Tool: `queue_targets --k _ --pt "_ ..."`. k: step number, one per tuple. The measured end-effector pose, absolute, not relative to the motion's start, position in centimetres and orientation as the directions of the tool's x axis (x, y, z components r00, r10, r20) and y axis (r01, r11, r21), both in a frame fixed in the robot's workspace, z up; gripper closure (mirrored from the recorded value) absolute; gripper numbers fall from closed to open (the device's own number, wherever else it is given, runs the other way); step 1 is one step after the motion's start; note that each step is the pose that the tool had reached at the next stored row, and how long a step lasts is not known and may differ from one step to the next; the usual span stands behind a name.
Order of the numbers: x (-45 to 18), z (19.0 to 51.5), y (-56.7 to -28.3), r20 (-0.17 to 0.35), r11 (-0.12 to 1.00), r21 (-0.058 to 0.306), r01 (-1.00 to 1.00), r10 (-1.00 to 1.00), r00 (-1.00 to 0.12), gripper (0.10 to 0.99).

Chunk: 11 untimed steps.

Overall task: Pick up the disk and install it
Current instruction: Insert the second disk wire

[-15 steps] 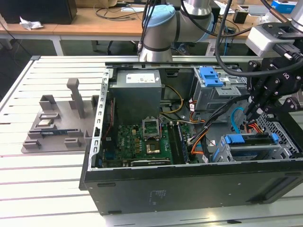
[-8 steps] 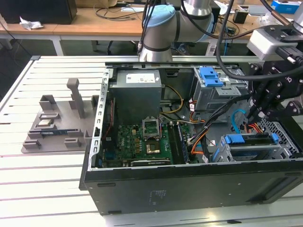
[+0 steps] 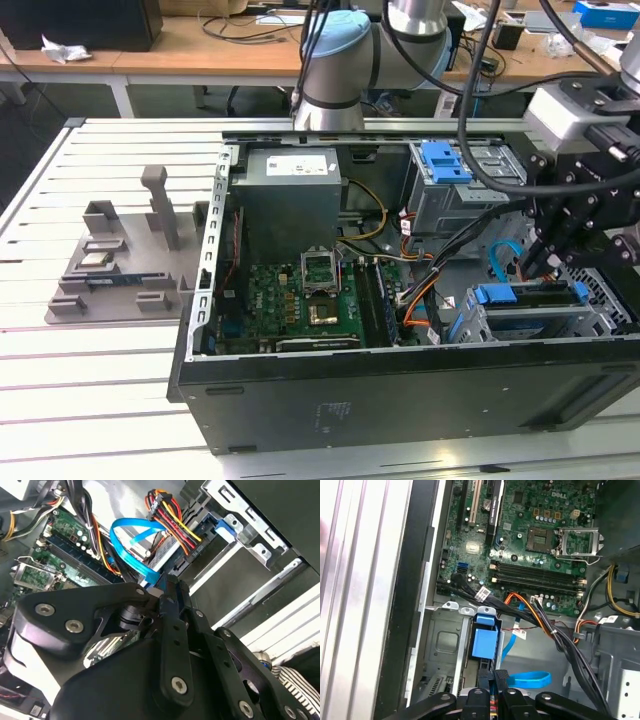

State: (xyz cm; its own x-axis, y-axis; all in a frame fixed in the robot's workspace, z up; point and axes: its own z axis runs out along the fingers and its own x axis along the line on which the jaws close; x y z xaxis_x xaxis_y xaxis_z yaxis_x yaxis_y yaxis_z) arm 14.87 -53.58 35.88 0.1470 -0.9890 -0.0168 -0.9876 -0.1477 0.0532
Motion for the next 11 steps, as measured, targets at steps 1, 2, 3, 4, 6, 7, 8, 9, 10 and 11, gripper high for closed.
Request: queue_targets --k 1,2,3,4,6,7,8,9,10,11 --pt "14.97 35.74 -53.58 -0.016 -0.148 0.053 -0.988 -0.989 0.147 0.925" --pt "15.1 35.6 -53.58 -0.015 -0.148 0.054 -0.988 -0.989 0.147 0.925" --pt "15.19 35.5 -53.58 -0.014 -0.148 0.054 -0.988 -0.989 0.147 0.925" --pt "15.28 35.41 -53.58 -0.014 -0.148 0.054 -0.988 -0.989 0.147 0.925" --pt "15.4 35.26 -53.58 -0.012 -0.148 0.054 -0.988 -0.989 0.148 0.925" --pt "15.5 35.14 -53.58 -0.012 -0.148 0.054 -0.988 -0.989 0.148 0.925" --pt "15.59 35.04 -53.58 -0.011 -0.148 0.054 -0.987 -0.989 0.148 0.925" --pt "15.63 35.0 -53.58 -0.011 -0.148 0.054 -0.987 -0.989 0.148 0.925" --pt "15.67 34.94 -53.58 -0.011 -0.148 0.054 -0.987 -0.989 0.148 0.925" --pt "15.76 34.81 -53.58 -0.011 -0.148 0.054 -0.987 -0.989 0.148 0.925"
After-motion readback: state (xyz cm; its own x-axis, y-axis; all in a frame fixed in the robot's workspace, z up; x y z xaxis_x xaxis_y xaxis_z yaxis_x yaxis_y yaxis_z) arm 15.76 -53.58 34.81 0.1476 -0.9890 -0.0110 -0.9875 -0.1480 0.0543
